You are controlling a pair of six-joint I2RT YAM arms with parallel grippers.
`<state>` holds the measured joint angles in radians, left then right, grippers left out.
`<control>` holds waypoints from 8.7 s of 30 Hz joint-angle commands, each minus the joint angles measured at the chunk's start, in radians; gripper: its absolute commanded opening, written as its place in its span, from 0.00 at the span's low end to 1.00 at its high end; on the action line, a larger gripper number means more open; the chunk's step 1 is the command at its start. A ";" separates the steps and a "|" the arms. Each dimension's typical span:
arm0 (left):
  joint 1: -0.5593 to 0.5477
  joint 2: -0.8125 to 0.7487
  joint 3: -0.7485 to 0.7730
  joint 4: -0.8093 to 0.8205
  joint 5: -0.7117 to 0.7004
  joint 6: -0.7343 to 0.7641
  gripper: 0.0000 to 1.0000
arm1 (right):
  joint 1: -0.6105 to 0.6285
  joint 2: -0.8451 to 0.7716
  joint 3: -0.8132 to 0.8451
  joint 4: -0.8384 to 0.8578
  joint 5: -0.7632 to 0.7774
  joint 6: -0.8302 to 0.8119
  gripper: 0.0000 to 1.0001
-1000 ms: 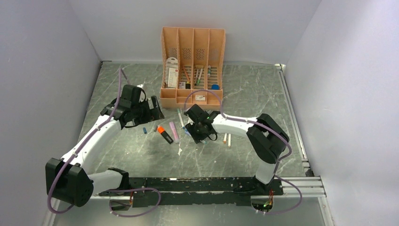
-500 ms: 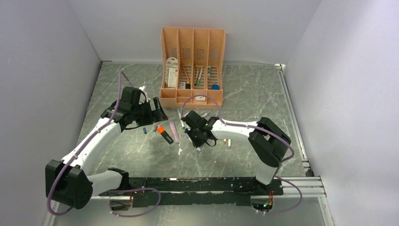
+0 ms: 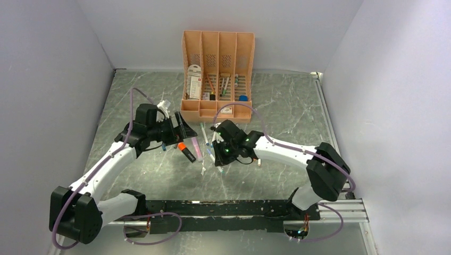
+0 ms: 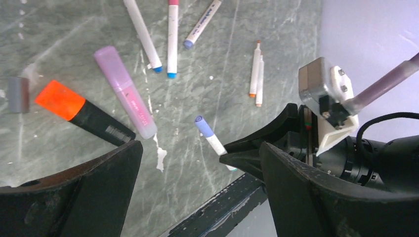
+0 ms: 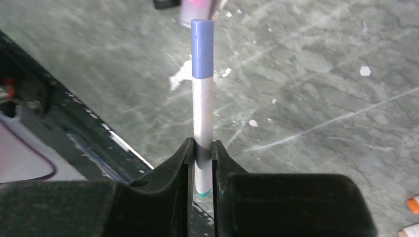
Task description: Open the pen caps
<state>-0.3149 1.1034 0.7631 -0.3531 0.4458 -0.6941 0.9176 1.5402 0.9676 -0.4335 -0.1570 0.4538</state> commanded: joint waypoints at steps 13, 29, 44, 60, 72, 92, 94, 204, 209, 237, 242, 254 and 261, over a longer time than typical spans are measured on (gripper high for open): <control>-0.050 -0.047 -0.200 0.386 0.122 -0.295 0.96 | -0.045 -0.089 0.086 0.138 -0.119 0.141 0.00; -0.193 0.046 -0.222 0.531 0.012 -0.390 0.85 | -0.045 -0.100 0.064 0.160 -0.143 0.165 0.00; -0.194 0.000 -0.180 0.394 -0.077 -0.335 0.59 | -0.048 -0.131 0.003 0.143 -0.116 0.166 0.00; -0.194 0.030 -0.179 0.414 -0.047 -0.336 0.15 | -0.049 -0.120 -0.008 0.158 -0.128 0.165 0.00; -0.208 0.051 -0.164 0.444 -0.016 -0.347 0.13 | -0.049 -0.079 -0.003 0.170 -0.145 0.156 0.42; -0.217 0.102 -0.102 0.428 -0.113 -0.298 0.13 | -0.045 -0.141 -0.135 0.212 -0.204 0.190 0.00; -0.210 0.115 -0.065 0.411 -0.149 -0.276 0.13 | -0.041 -0.165 -0.167 0.216 -0.208 0.204 0.00; 0.031 0.127 0.165 -0.336 -0.222 0.195 0.99 | -0.286 0.323 0.345 -0.097 0.298 0.127 0.66; 0.031 0.069 0.147 -0.337 -0.177 0.220 0.99 | -0.280 0.416 0.437 -0.139 0.358 0.176 0.63; 0.031 -0.006 0.125 -0.339 0.000 0.327 0.99 | -0.142 0.396 0.308 -0.191 0.385 0.304 0.03; 0.031 -0.016 0.103 -0.245 0.107 0.276 0.99 | -0.143 0.180 0.133 -0.098 0.304 0.232 0.00; -0.043 -0.068 -0.181 0.386 0.243 -0.197 0.99 | -0.171 -0.126 -0.033 0.090 -0.094 0.068 0.00; -0.184 0.019 -0.150 0.436 0.065 -0.269 0.99 | -0.168 -0.144 -0.052 0.163 -0.259 0.081 0.00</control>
<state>-0.4557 1.0794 0.5793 -0.0151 0.6170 -0.8871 0.7517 1.4155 0.9306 -0.3401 -0.2829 0.5461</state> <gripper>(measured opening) 0.991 0.068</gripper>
